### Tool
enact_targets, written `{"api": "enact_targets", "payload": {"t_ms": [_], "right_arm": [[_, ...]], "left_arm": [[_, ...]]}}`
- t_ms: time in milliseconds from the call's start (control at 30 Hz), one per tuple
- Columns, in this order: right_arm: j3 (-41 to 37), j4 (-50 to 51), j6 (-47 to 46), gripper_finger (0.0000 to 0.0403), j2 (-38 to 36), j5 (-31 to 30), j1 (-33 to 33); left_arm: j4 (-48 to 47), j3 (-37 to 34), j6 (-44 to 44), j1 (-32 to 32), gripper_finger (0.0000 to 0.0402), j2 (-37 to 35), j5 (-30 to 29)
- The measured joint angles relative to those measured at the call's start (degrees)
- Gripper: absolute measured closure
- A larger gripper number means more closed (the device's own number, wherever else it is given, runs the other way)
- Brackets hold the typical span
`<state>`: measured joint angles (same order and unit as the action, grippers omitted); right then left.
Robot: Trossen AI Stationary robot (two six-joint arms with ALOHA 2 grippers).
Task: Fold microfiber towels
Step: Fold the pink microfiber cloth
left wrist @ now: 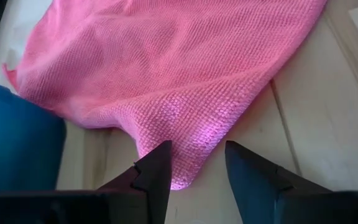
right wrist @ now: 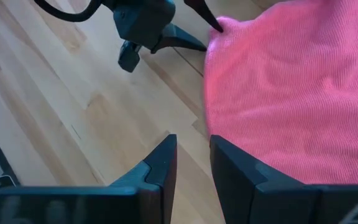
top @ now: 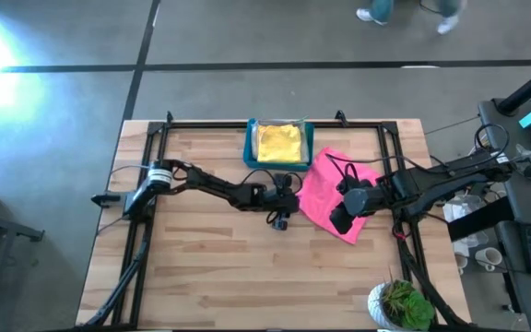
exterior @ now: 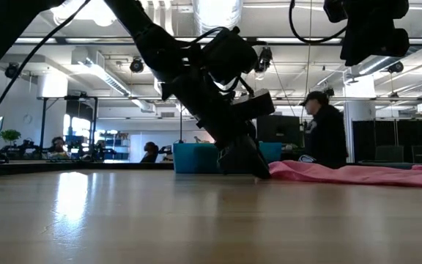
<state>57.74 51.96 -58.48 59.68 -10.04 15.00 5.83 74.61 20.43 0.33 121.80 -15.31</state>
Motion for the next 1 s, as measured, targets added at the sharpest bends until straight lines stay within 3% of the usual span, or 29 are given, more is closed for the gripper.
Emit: {"api": "enact_targets", "payload": {"t_ms": [400, 500, 700, 867, 1000], "right_arm": [[0.0, -0.5, -0.9, 0.0314, 0.1, 0.0, 0.0], [0.0, -0.6, -1.0, 0.0314, 0.1, 0.0, 0.0], [0.0, -1.8, -1.6, 0.0314, 0.1, 0.0, 0.0], [0.0, -1.7, -1.6, 0.0314, 0.1, 0.0, 0.0], [0.0, -1.7, -1.6, 0.0314, 0.1, 0.0, 0.0]], "left_arm": [[1.8, 0.3, 4.0, 1.0, 0.0272, 1.5, -0.1], [1.9, 0.3, 4.0, 1.1, 0.0298, 1.8, -0.1], [1.3, 0.3, 4.0, 1.2, 0.0392, 1.9, 0.0], [0.2, 0.3, 4.0, 1.2, 0.0398, 1.9, 0.1], [-5.9, 0.6, 3.9, 1.0, 0.0401, 0.5, 0.0]]}}
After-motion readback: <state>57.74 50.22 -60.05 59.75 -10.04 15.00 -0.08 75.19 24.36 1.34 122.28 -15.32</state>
